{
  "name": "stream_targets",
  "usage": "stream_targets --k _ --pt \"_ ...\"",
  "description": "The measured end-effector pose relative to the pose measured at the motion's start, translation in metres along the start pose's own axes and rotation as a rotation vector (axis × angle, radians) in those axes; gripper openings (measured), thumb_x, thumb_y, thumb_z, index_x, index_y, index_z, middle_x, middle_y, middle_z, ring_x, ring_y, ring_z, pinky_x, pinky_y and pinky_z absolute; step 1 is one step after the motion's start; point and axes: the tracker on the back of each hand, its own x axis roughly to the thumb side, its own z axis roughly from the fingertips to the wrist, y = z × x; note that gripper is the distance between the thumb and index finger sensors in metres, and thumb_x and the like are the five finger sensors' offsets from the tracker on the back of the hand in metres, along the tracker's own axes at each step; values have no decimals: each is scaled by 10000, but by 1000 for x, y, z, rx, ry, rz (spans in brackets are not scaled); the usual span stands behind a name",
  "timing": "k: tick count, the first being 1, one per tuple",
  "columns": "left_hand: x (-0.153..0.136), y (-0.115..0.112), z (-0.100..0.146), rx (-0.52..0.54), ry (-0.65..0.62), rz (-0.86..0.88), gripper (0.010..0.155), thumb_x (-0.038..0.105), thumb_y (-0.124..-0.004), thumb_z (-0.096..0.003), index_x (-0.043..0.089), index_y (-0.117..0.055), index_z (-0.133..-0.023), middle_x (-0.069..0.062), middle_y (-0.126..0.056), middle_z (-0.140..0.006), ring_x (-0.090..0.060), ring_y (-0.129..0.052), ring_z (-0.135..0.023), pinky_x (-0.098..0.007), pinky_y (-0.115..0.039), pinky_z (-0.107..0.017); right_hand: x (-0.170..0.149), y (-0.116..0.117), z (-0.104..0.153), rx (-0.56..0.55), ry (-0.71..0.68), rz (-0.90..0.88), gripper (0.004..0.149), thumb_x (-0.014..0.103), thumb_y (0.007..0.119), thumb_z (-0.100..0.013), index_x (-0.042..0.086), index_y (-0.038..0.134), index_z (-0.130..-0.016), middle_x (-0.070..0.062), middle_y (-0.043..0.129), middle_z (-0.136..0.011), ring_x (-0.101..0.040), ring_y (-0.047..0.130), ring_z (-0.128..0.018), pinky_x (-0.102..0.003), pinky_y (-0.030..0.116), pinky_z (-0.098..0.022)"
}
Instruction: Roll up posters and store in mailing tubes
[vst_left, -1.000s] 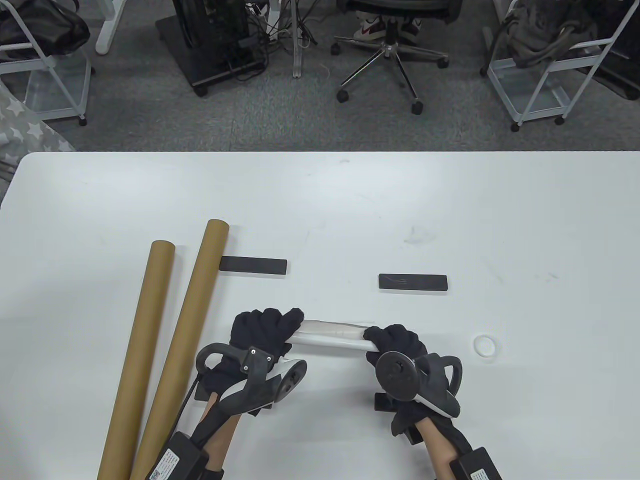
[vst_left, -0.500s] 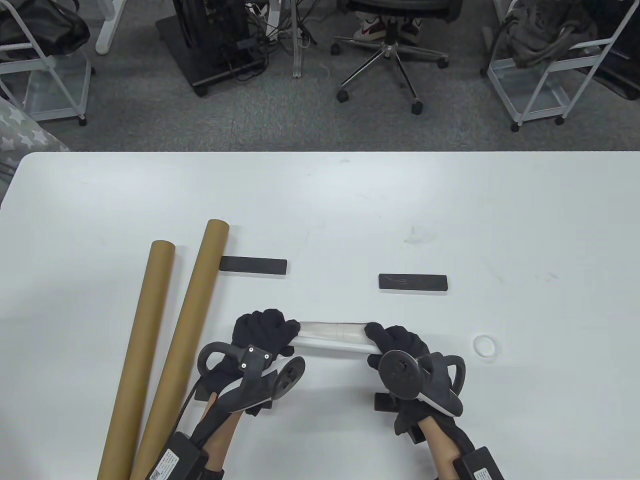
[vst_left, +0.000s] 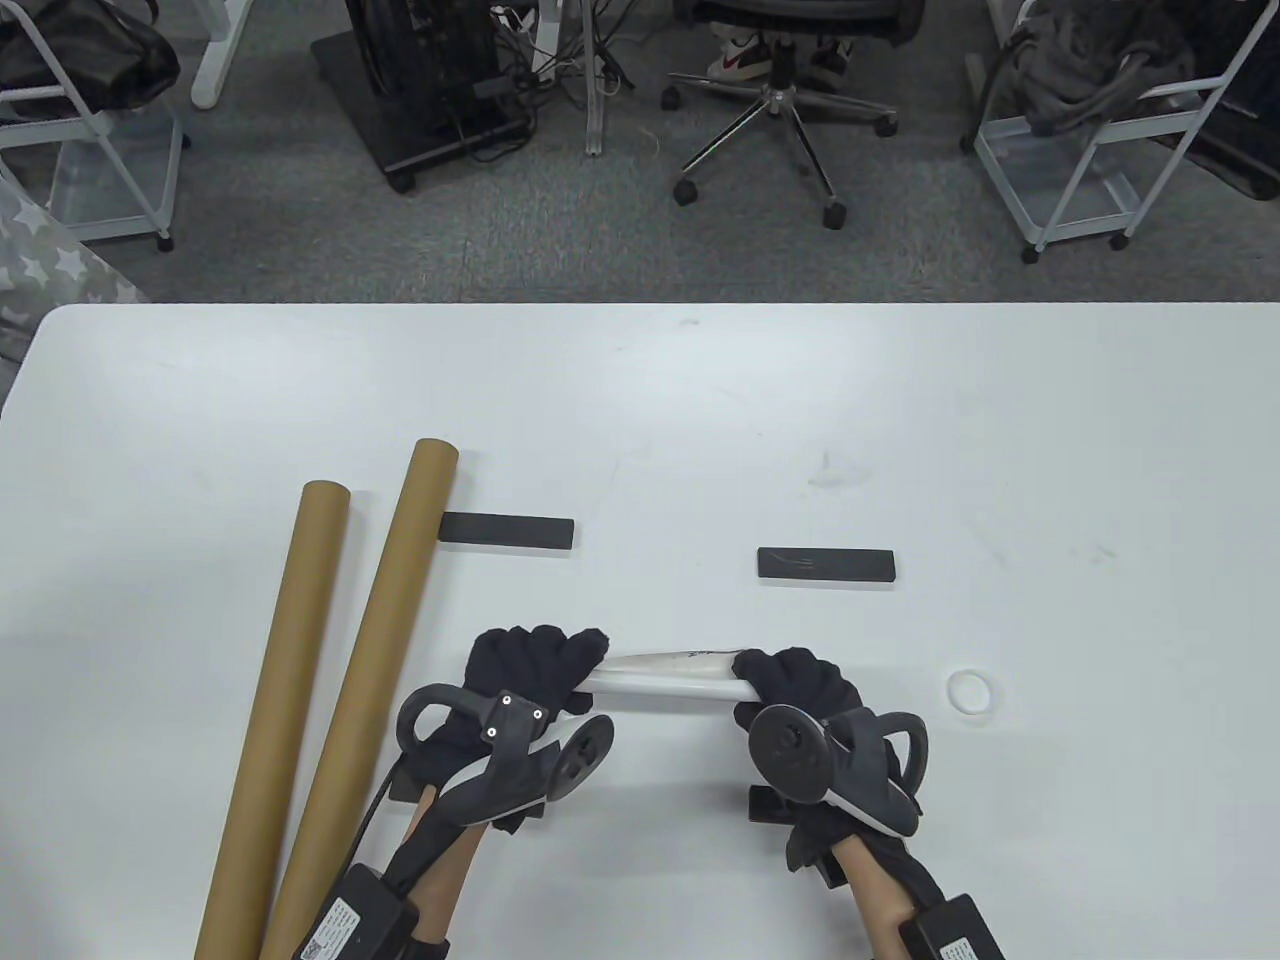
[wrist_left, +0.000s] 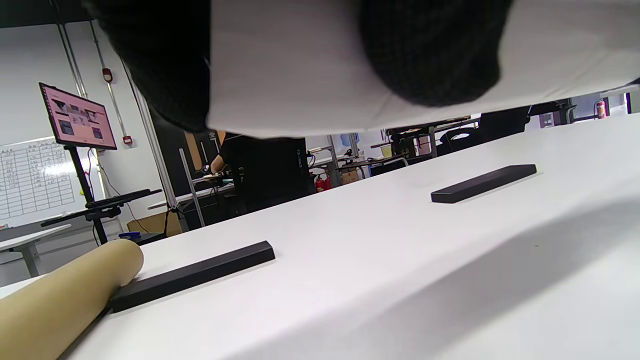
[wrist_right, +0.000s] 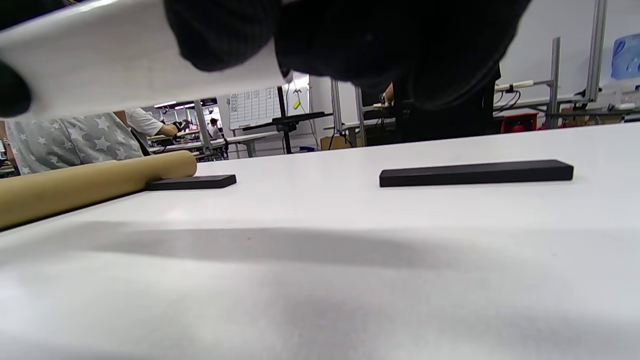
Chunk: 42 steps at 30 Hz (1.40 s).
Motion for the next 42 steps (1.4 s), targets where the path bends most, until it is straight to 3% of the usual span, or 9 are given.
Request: stream_targets --k 7,14,19,27,31,33,36,39,42 --pt "2 -1 -1 -10 1 21 507 470 -783 -449 371 -741 -945 74 -840 -941 -180 -937 -802 -496 -786 -743 -2 0 1 -24 18 21 509 324 707 -488 181 698 -976 -167 656 -963 -436 730 -758 -715 570 -673" --pt "2 0 0 -14 -6 -11 509 477 -781 -440 382 -791 -940 74 -829 -936 -180 -924 -803 -504 -777 -750 -2 1 0 28 -4 9 538 320 709 -483 161 681 -996 -99 759 -877 -382 817 -715 -678 647 -662" --pt "1 -1 0 -9 -2 10 610 475 -746 -444 353 -688 -1039 98 -866 -912 -158 -963 -787 -484 -790 -744 -6 0 0 14 11 -9 555 317 699 -486 152 657 -1014 -94 808 -883 -385 870 -735 -664 684 -652" --pt "5 -5 -2 -66 -6 24 553 422 -574 -498 320 -676 -1032 63 -847 -938 -211 -933 -801 -527 -760 -749 -7 1 -1 50 0 -60 539 240 592 -529 106 567 -1051 -167 742 -914 -420 833 -711 -706 683 -629" --pt "2 -5 -2 -75 6 60 558 482 -661 -469 330 -694 -1005 51 -853 -909 -206 -929 -774 -529 -753 -750 -8 3 -1 80 1 -94 569 340 638 -538 113 539 -1050 -149 705 -905 -386 803 -692 -695 666 -643" --pt "2 -5 -2 -56 2 14 523 485 -728 -459 361 -714 -967 98 -868 -873 -171 -943 -754 -513 -771 -746 -5 1 -1 34 9 -42 514 348 658 -512 165 621 -991 -81 782 -811 -330 846 -612 -666 692 -642" --pt "2 -6 -1 -60 1 -14 484 479 -746 -462 386 -737 -937 103 -853 -892 -179 -930 -795 -513 -764 -752 -3 4 0 77 -10 -38 480 347 641 -502 186 670 -953 -52 836 -734 -317 871 -551 -653 713 -631" --pt "1 -7 -1 -67 10 5 481 483 -753 -462 388 -768 -933 53 -810 -957 -218 -895 -843 -530 -744 -759 -2 5 0 71 -3 -16 498 351 648 -502 182 683 -969 -84 823 -812 -356 868 -630 -668 690 -643" --pt "2 -5 -1 -60 11 -30 491 493 -762 -456 403 -783 -938 19 -760 -993 -248 -856 -866 -555 -719 -767 -2 5 0 63 6 16 511 366 673 -491 181 721 -964 -157 683 -956 -403 798 -721 -694 651 -653"
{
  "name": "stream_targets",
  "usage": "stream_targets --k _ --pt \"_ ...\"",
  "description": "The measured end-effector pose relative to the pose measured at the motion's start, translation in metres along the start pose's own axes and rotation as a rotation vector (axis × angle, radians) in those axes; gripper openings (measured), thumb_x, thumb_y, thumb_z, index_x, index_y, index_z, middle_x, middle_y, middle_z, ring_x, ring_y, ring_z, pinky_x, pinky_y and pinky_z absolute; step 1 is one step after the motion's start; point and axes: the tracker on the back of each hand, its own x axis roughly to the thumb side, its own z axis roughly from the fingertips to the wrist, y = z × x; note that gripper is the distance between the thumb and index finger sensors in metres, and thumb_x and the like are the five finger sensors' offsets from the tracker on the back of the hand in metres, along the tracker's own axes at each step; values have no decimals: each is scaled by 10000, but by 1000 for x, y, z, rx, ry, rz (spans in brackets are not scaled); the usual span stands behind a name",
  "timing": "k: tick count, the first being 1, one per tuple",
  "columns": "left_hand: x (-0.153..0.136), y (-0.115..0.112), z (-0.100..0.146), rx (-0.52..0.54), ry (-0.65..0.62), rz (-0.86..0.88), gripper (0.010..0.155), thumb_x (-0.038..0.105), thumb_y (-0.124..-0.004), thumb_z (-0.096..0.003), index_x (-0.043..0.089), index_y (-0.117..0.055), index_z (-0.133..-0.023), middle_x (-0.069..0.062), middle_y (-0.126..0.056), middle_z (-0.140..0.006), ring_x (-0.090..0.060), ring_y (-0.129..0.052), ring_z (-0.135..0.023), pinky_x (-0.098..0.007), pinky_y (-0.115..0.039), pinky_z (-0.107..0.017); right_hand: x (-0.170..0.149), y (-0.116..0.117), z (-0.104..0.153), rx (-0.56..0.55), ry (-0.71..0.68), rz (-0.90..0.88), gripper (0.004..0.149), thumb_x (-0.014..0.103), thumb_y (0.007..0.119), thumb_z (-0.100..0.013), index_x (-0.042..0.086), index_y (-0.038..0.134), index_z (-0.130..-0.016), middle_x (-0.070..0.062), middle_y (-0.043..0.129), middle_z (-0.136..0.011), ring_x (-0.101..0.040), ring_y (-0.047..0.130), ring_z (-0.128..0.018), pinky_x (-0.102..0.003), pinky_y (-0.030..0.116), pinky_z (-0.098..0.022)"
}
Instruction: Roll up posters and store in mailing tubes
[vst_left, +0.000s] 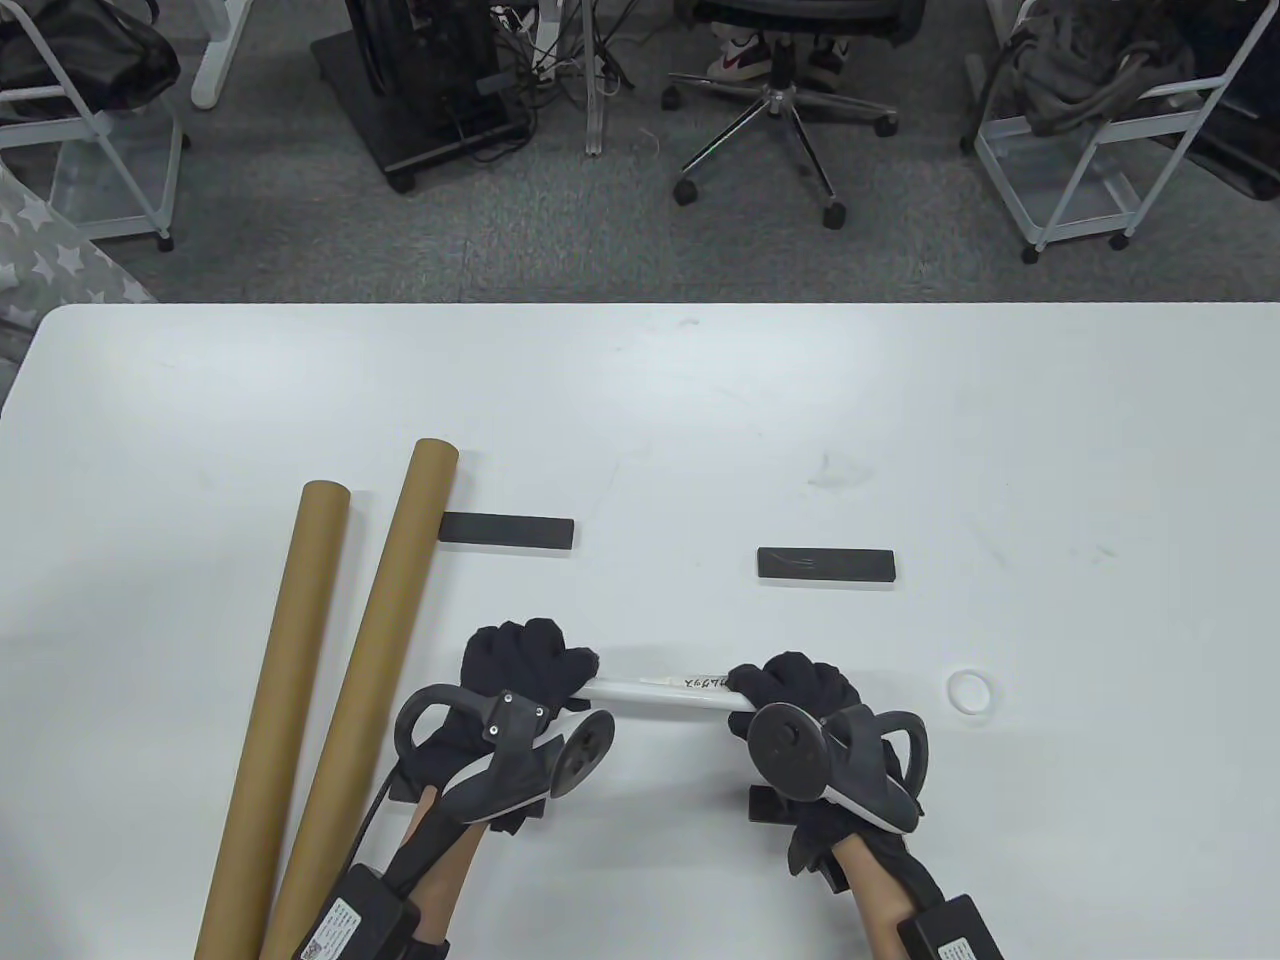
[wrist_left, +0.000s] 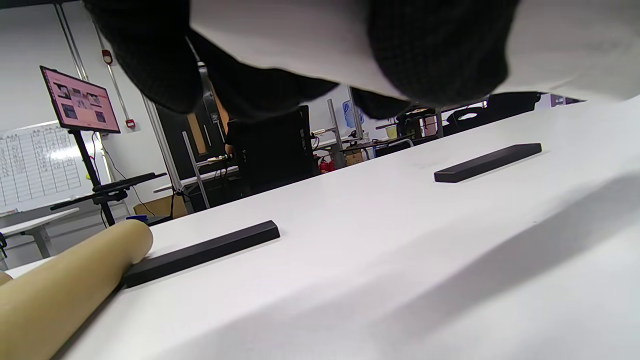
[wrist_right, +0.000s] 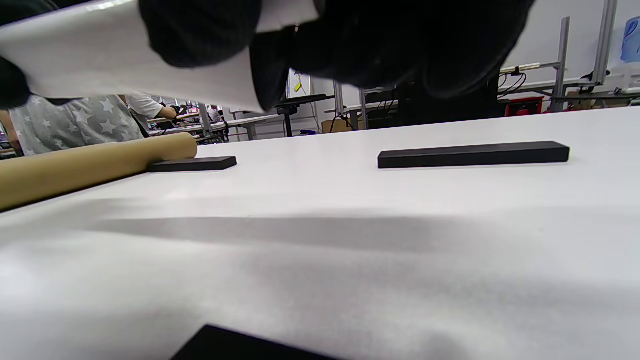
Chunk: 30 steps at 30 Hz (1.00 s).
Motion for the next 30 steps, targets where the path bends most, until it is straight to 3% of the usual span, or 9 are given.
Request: stream_targets --k 11,16,19,21,24,26,27,28,30 --pt "0 -2 -1 -24 -23 24 587 491 -788 -435 359 -768 -1006 91 -846 -891 -181 -927 -804 -519 -763 -757 -3 0 -1 21 -12 -21 544 359 727 -466 196 705 -984 -79 784 -851 -350 866 -679 -659 677 -659" --pt "-3 -5 -1 -24 -20 32 676 512 -795 -418 359 -670 -1064 139 -900 -850 -138 -980 -778 -491 -787 -748 -3 0 -1 12 -9 -14 549 366 719 -466 193 702 -987 -61 842 -846 -342 912 -690 -644 693 -657" --pt "-3 -5 -2 -22 -16 38 649 514 -772 -423 359 -676 -1045 148 -928 -845 -132 -1009 -775 -489 -792 -746 -3 0 -1 16 -8 -7 526 352 678 -488 183 703 -986 -64 852 -871 -363 922 -710 -646 697 -654" --pt "-1 -5 -2 -37 -28 73 570 499 -736 -445 375 -704 -1000 132 -935 -851 -148 -1011 -776 -506 -783 -747 -2 2 -1 26 -15 -23 515 296 603 -526 148 651 -1016 -134 800 -938 -411 891 -750 -672 680 -652" --pt "3 -6 -2 -58 -36 40 537 471 -690 -467 367 -698 -994 109 -918 -844 -171 -989 -735 -523 -767 -749 -2 3 -1 36 -27 -65 524 267 579 -542 101 597 -1038 -187 729 -978 -449 838 -773 -702 647 -654" --pt "2 -6 -3 -52 -34 26 528 471 -677 -466 379 -697 -985 112 -912 -832 -169 -983 -706 -523 -766 -747 -3 4 -1 55 -34 -77 550 306 566 -556 87 537 -1060 -188 698 -969 -431 811 -747 -705 635 -657" --pt "2 -6 -3 -50 -33 41 518 480 -693 -460 384 -705 -969 117 -915 -808 -160 -982 -678 -519 -769 -744 -3 4 -1 64 -30 -91 629 399 622 -527 83 516 -1062 -178 688 -950 -413 800 -723 -704 628 -659" --pt "3 -6 -3 -48 -31 47 506 484 -711 -459 381 -720 -955 120 -919 -791 -159 -983 -661 -519 -769 -744 -2 4 -1 61 -26 -90 636 415 636 -517 92 528 -1054 -169 697 -934 -403 805 -708 -699 634 -659" --pt "3 -5 -2 -39 -35 38 465 489 -749 -473 384 -745 -926 127 -927 -768 -149 -989 -644 -515 -776 -740 0 2 -1 13 -6 -29 533 412 664 -494 177 641 -972 -96 782 -834 -337 854 -621 -656 686 -647"
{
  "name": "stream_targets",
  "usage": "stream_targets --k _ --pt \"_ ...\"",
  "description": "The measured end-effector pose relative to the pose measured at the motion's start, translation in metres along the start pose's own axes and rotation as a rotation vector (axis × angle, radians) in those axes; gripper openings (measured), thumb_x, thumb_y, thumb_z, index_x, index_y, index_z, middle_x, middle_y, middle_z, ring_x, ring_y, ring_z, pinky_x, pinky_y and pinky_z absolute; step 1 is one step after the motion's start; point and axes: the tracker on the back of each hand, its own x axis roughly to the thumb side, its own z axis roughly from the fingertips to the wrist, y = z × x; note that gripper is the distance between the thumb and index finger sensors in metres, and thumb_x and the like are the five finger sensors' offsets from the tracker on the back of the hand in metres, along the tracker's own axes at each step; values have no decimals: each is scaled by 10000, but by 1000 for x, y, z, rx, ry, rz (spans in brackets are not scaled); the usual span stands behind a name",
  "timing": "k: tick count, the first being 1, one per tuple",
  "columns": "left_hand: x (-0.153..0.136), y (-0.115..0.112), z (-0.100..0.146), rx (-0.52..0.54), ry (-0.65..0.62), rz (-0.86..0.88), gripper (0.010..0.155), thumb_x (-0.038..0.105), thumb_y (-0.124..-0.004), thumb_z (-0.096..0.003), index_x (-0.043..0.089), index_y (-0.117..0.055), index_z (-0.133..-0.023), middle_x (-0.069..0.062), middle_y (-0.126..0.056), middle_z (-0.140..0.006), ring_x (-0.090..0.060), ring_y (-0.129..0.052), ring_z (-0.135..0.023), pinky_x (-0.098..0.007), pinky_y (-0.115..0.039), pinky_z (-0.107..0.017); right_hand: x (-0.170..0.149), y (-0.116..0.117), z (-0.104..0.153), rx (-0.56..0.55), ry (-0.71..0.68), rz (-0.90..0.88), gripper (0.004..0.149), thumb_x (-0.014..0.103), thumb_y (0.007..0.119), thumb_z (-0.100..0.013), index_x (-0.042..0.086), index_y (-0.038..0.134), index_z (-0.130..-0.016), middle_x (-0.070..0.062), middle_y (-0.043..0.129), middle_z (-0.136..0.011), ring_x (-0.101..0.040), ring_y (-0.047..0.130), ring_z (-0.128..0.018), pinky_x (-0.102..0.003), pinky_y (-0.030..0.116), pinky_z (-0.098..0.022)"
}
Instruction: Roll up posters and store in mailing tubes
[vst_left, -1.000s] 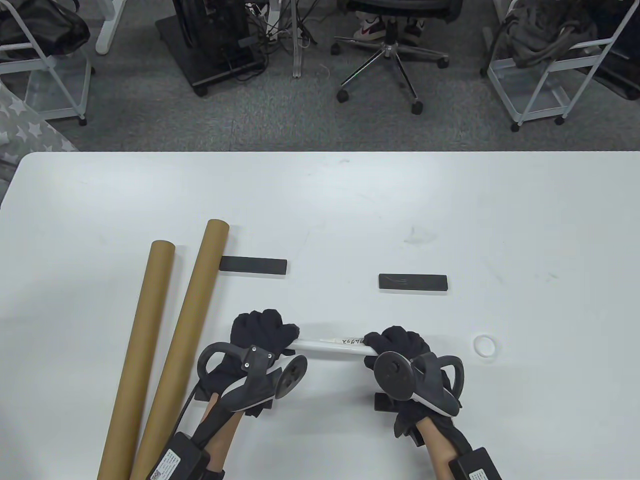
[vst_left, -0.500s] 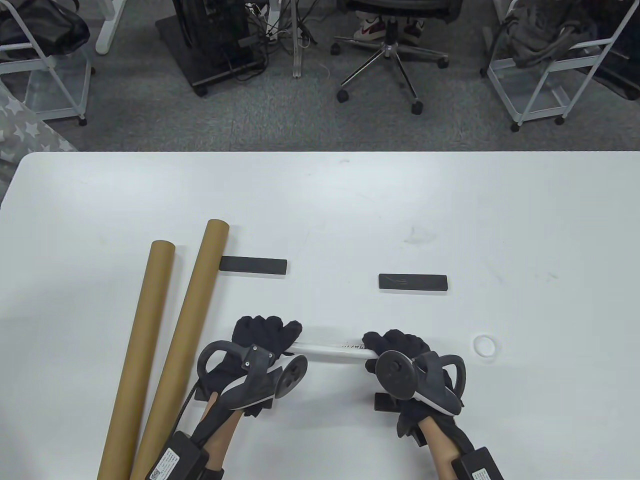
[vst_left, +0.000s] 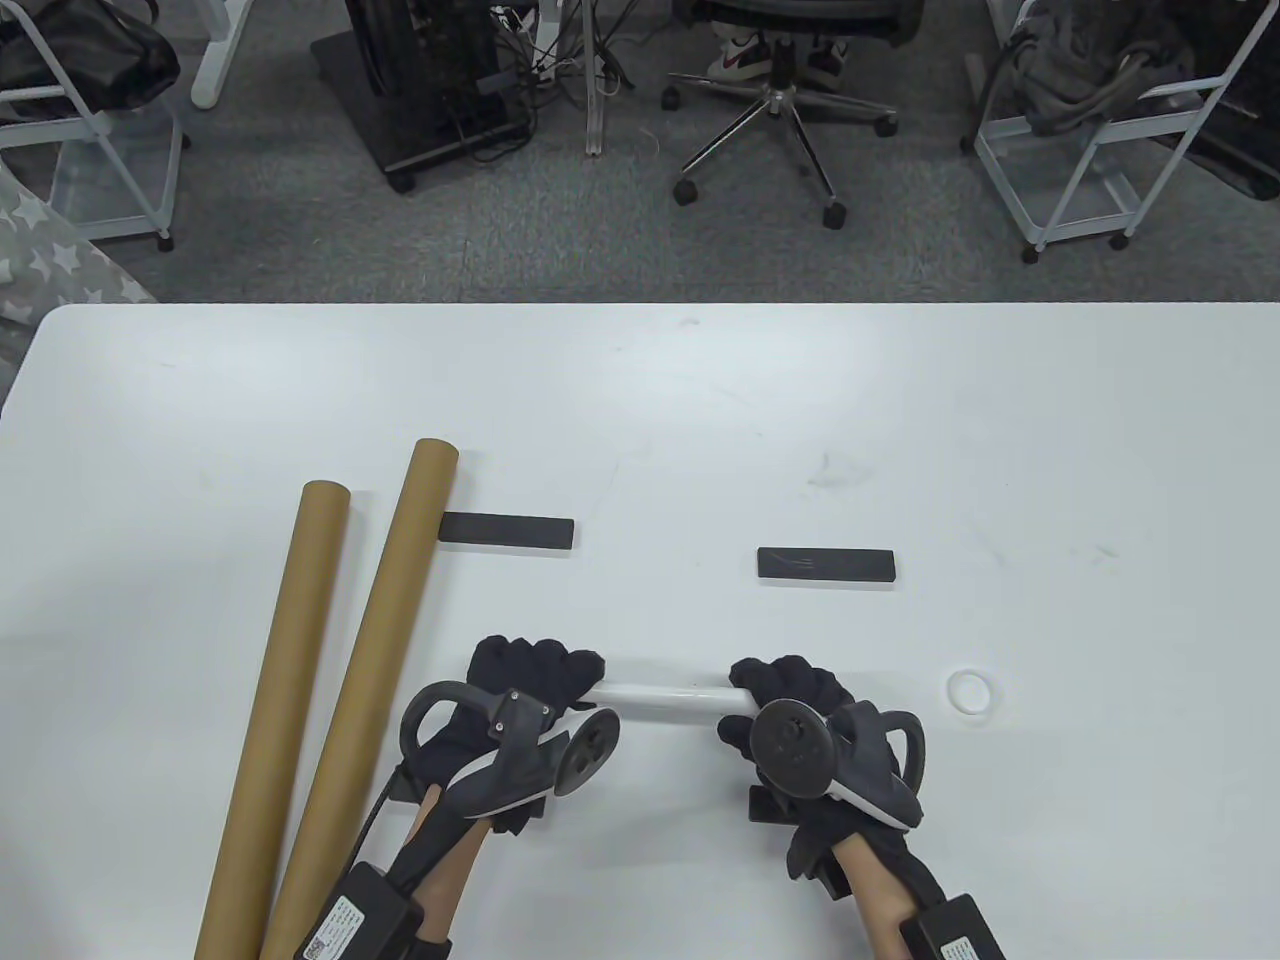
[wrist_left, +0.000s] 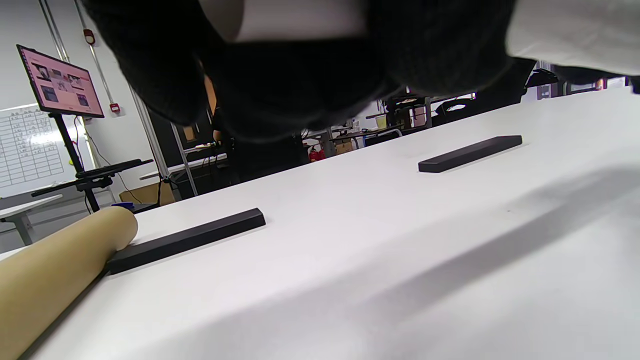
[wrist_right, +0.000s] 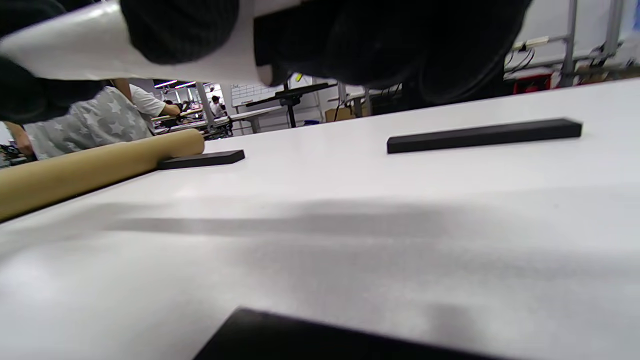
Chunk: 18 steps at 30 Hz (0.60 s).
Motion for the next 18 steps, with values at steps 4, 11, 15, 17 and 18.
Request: stream_targets --k 4,11,15,17,18 --pt "0 0 1 12 2 -21 455 482 -766 -481 384 -781 -926 55 -833 -942 -212 -915 -816 -535 -744 -760 1 1 0 -1 -13 0 502 410 672 -481 195 726 -931 -92 820 -826 -347 878 -626 -654 695 -645" --pt "6 3 1 43 -11 -46 538 483 -792 -455 357 -791 -978 66 -831 -918 -194 -916 -797 -525 -756 -758 1 -1 1 -30 -2 51 556 392 695 -469 143 729 -966 -146 718 -901 -388 814 -706 -682 648 -660" --pt "2 0 1 46 -8 -14 607 480 -783 -455 351 -712 -1044 113 -884 -868 -151 -967 -770 -478 -794 -749 -2 -3 2 -41 -9 18 558 386 667 -476 217 662 -1008 -90 789 -856 -369 864 -693 -663 671 -659" --pt "-2 -2 0 40 6 31 651 472 -777 -457 344 -649 -1082 110 -905 -875 -155 -988 -782 -478 -805 -743 -2 -3 2 -49 -10 8 551 378 646 -484 217 658 -1011 -80 823 -847 -366 891 -687 -658 683 -653" --pt "-4 -3 0 40 12 49 668 475 -776 -456 334 -623 -1091 114 -911 -875 -151 -995 -783 -479 -804 -744 -2 -3 2 -47 -8 12 549 373 635 -490 218 649 -1016 -79 832 -853 -366 901 -690 -655 688 -652"
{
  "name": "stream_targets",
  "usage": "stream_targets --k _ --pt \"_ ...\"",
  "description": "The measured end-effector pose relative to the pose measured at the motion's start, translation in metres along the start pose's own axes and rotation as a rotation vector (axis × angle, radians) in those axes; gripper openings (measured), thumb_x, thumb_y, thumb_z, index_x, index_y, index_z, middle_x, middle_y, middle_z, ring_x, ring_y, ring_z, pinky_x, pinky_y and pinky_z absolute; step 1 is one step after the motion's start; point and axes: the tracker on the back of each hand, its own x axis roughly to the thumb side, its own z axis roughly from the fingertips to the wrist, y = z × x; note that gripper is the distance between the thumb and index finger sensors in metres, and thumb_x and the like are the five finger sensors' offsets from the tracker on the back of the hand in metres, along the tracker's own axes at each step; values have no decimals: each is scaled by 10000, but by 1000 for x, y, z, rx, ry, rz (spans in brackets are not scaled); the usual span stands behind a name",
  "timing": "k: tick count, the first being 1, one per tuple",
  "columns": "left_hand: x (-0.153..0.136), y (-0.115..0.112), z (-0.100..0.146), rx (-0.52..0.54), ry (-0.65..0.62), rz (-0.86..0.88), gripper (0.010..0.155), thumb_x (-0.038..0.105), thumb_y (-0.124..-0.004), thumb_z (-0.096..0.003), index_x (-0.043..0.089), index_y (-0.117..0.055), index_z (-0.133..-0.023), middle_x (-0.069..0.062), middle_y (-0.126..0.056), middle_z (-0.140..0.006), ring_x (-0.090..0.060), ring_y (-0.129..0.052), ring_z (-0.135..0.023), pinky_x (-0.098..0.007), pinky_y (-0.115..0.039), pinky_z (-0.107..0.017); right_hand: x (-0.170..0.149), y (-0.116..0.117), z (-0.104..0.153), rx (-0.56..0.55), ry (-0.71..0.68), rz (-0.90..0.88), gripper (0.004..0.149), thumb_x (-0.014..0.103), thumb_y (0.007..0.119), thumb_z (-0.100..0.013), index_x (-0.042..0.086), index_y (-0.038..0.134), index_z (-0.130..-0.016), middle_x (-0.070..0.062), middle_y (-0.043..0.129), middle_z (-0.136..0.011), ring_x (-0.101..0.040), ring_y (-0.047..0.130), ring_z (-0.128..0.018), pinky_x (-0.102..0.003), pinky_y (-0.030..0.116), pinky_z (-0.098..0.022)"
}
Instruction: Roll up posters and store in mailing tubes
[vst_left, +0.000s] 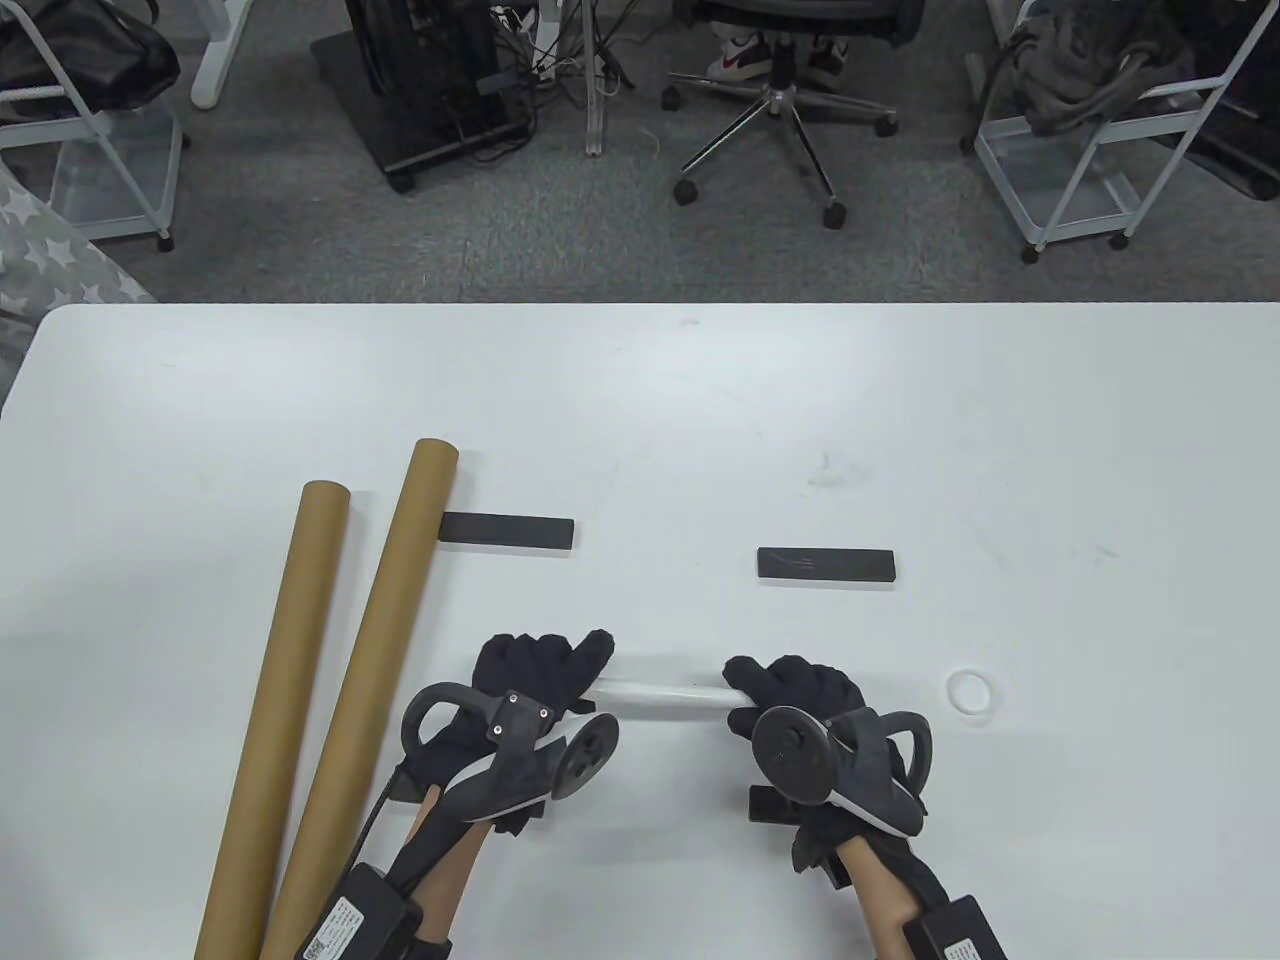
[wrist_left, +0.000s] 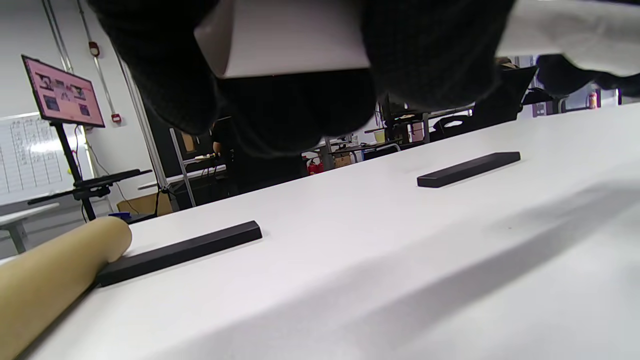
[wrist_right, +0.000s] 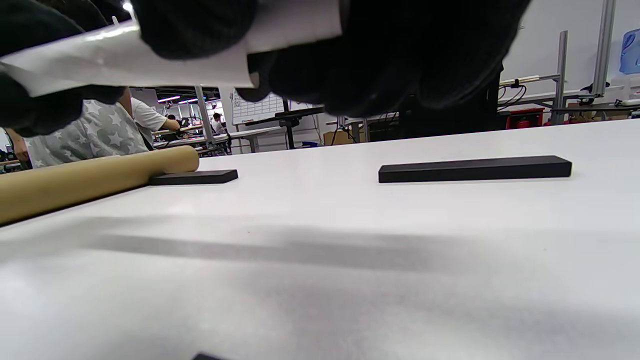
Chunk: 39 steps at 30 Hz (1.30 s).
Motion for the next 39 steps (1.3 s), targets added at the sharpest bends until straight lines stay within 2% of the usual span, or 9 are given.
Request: stream_targets --k 2,4,8,15,19,27,34,37,39 --pt "-1 0 0 9 3 4 682 478 -774 -452 328 -578 -1087 124 -914 -866 -146 -1002 -772 -485 -796 -748 1 1 -1 7 0 12 538 361 623 -498 220 644 -1017 -85 835 -870 -374 908 -701 -656 692 -651" --pt "1 1 0 10 -4 -11 574 478 -764 -457 359 -652 -1007 123 -924 -857 -142 -1012 -758 -488 -798 -745 2 2 -1 9 -4 17 530 341 606 -515 202 624 -1026 -122 795 -934 -406 872 -764 -668 680 -654" --pt "3 2 0 17 -4 5 525 464 -751 -462 341 -736 -972 94 -918 -898 -176 -994 -809 -497 -787 -749 4 2 0 -2 -24 15 542 301 593 -536 93 625 -1035 -252 589 -1057 -505 704 -853 -730 590 -663" --pt "1 2 2 44 8 -56 570 463 -731 -448 354 -754 -1007 86 -882 -919 -182 -959 -816 -499 -775 -753 6 2 1 -22 -37 4 543 331 657 -514 168 615 -1030 -120 767 -957 -415 827 -810 -699 663 -652" --pt "0 2 2 50 6 -50 590 461 -698 -454 396 -650 -1038 112 -913 -892 -161 -993 -803 -490 -783 -754 3 -1 1 -43 -32 -15 536 330 644 -521 165 617 -1031 -128 767 -970 -423 826 -820 -698 672 -648" --pt "3 -1 0 -8 16 -22 539 396 -606 -498 333 -729 -1019 4 -796 -1001 -287 -870 -901 -571 -712 -768 1 2 1 15 -49 -52 546 316 635 -524 140 611 -1040 -150 734 -1000 -441 800 -842 -701 652 -655" --pt "0 -1 0 -38 -9 124 572 422 -529 -535 347 -549 -1102 18 -845 -931 -251 -908 -790 -562 -721 -764 -2 -2 1 -24 -14 -14 541 324 686 -498 172 643 -1016 -116 769 -962 -408 832 -809 -684 669 -656" --pt "1 2 1 -18 -17 99 576 466 -551 -529 369 -518 -1095 17 -835 -941 -239 -907 -783 -557 -724 -765 -5 -2 1 -22 0 -18 526 322 693 -493 195 664 -1002 -105 782 -956 -407 838 -809 -678 676 -655" --pt "3 3 1 -11 -20 103 614 509 -655 -489 370 -537 -1075 25 -837 -933 -224 -911 -775 -548 -733 -762 -6 -2 0 -10 8 -11 523 324 695 -490 206 666 -999 -99 783 -960 -408 839 -818 -678 677 -656"
